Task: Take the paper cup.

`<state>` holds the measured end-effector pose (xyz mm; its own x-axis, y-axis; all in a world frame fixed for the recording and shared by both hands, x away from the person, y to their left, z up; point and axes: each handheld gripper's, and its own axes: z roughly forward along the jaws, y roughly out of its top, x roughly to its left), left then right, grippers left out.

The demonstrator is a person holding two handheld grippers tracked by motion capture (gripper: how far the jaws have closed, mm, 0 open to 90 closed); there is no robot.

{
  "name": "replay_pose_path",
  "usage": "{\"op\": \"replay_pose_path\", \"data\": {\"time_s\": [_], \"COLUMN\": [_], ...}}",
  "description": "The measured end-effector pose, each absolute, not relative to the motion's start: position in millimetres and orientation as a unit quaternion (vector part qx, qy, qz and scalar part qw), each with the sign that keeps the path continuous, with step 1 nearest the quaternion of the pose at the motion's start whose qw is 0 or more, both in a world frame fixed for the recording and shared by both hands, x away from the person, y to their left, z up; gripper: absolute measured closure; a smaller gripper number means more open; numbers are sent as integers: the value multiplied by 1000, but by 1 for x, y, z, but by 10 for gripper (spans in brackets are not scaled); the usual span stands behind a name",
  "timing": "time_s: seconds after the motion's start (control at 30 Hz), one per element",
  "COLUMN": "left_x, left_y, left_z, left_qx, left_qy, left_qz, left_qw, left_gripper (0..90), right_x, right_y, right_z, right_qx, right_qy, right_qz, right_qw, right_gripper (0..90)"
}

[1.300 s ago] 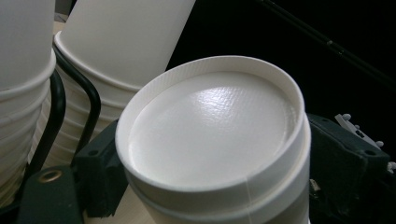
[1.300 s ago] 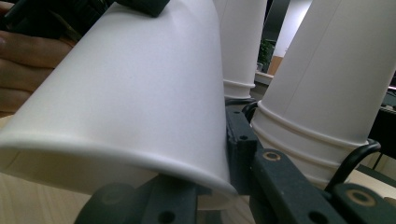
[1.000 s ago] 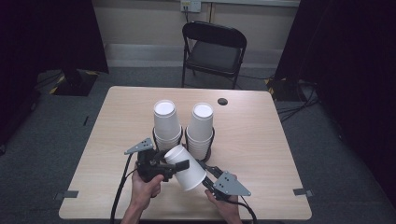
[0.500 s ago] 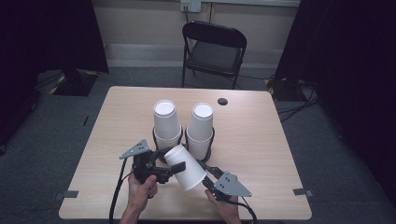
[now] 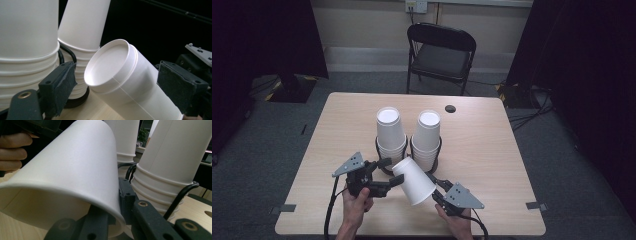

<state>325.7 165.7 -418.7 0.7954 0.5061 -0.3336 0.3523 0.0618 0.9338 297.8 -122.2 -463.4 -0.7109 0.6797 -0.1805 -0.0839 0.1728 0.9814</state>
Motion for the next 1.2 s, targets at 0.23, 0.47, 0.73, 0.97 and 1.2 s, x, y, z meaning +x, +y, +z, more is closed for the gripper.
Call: {"op": "replay_pose_path", "data": {"time_s": [0.23,0.47,0.73,0.97,1.2], "left_x": [324,324,317,313,312], "left_y": [170,173,170,173,170], "left_z": [-421,-426,-430,-433,-431], "left_qx": [695,699,715,720,739], "left_qy": [308,301,291,285,249], "left_qz": [90,133,146,147,147], "left_qw": [643,635,619,615,608], "left_gripper": [159,171,177,159,156], "right_x": [301,305,309,310,318], "right_y": [-126,-130,-136,-136,-132], "right_z": [-459,-459,-453,-445,-439], "right_qx": [223,243,256,258,249], "right_qy": [714,729,742,766,798], "right_qz": [588,570,564,544,510], "right_qw": [307,291,258,227,203], "right_gripper": [861,860,860,861,862]}}
